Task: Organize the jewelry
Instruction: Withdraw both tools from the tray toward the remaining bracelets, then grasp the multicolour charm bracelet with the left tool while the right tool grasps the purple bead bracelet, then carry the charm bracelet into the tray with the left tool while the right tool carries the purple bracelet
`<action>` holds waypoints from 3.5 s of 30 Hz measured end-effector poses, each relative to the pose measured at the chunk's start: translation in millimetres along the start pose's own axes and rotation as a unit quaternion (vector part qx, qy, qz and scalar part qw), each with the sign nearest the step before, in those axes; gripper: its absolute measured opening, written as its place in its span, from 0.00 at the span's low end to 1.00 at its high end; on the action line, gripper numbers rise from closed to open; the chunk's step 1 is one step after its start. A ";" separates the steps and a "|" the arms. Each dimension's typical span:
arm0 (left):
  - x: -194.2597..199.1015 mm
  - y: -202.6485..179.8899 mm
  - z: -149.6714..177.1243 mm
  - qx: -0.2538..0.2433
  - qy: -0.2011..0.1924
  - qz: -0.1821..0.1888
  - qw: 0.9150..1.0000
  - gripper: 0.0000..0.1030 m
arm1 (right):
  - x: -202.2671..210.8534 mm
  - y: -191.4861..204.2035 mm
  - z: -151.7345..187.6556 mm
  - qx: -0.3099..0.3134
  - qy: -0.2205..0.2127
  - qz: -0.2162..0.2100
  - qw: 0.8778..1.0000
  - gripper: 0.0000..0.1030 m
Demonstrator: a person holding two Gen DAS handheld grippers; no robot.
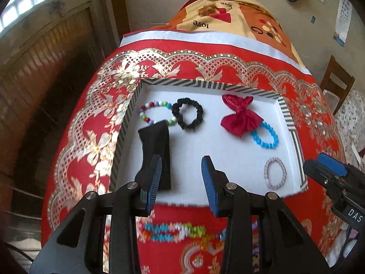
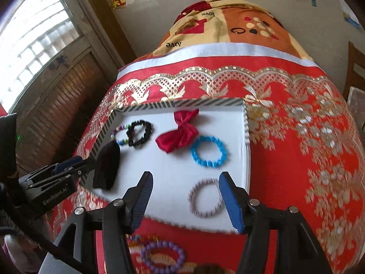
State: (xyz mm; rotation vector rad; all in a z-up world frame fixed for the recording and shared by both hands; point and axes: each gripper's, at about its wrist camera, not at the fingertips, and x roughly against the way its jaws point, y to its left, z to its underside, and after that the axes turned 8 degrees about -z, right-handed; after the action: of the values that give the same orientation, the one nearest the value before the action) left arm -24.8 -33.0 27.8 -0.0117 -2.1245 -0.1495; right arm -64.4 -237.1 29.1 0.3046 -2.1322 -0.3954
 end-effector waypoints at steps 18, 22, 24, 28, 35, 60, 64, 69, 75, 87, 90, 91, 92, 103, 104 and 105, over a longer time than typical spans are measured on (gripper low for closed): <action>45.1 11.7 70.8 0.016 -0.003 -0.019 1.000 0.34 | 48.2 3.1 74.9 0.008 0.009 0.006 1.000 0.57; 49.2 15.6 78.8 0.018 -0.002 -0.021 1.000 0.34 | 53.0 4.3 85.2 0.011 0.012 0.005 1.000 0.57; 50.5 18.0 82.2 0.020 -0.002 -0.022 1.000 0.34 | 54.6 5.5 89.7 0.012 0.014 0.004 1.000 0.57; 50.7 24.0 87.1 0.025 0.003 -0.020 0.999 0.34 | 56.2 8.6 97.2 0.013 0.016 0.004 1.000 0.57; 34.8 55.4 90.1 0.065 0.042 0.015 0.997 0.34 | 55.0 7.5 106.2 0.016 0.025 0.002 1.000 0.58; -49.8 61.4 91.1 0.060 0.136 0.005 0.989 0.49 | -22.5 7.2 100.1 0.057 0.087 -0.014 0.995 0.52; -55.1 56.0 86.5 0.049 0.128 -0.005 0.991 0.49 | -32.5 8.9 99.1 0.078 0.095 -0.005 0.992 0.48; -60.1 52.7 81.3 0.044 0.125 -0.009 0.991 0.49 | -43.3 12.2 101.6 0.107 0.104 0.006 0.989 0.36; -62.2 41.9 76.7 0.025 0.105 0.008 0.994 0.09 | -48.4 16.1 104.4 0.139 0.090 0.030 0.986 0.13; -18.0 50.0 63.9 0.048 0.081 0.063 0.994 0.09 | -2.2 26.4 86.2 0.119 0.037 -0.021 0.992 0.08; 1.8 51.9 59.6 0.047 0.064 0.067 0.995 0.09 | 9.2 28.6 82.1 0.116 0.027 -0.033 0.992 0.08; 7.8 51.3 56.9 0.047 0.058 0.067 0.995 0.09 | 13.1 28.9 82.3 0.115 0.024 -0.034 0.992 0.08; 13.4 50.4 53.9 0.046 0.051 0.068 0.995 0.09 | 17.5 31.0 81.9 0.117 0.020 -0.035 0.992 0.08; 58.2 48.0 28.5 0.038 -0.003 0.066 0.997 0.09 | 58.2 38.9 66.0 0.125 -0.031 -0.037 0.991 0.08; 60.9 46.7 26.2 0.036 -0.007 0.065 0.997 0.09 | 60.7 38.7 64.5 0.125 -0.033 -0.037 0.991 0.08; 62.5 45.5 24.9 0.036 -0.009 0.065 0.997 0.09 | 63.9 38.9 62.8 0.125 -0.037 -0.036 0.991 0.08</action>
State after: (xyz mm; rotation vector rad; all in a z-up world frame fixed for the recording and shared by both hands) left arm -75.9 11.8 72.4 -0.1101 -2.1385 0.0039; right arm -154.4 -214.1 59.3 0.5176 -2.2513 -0.1809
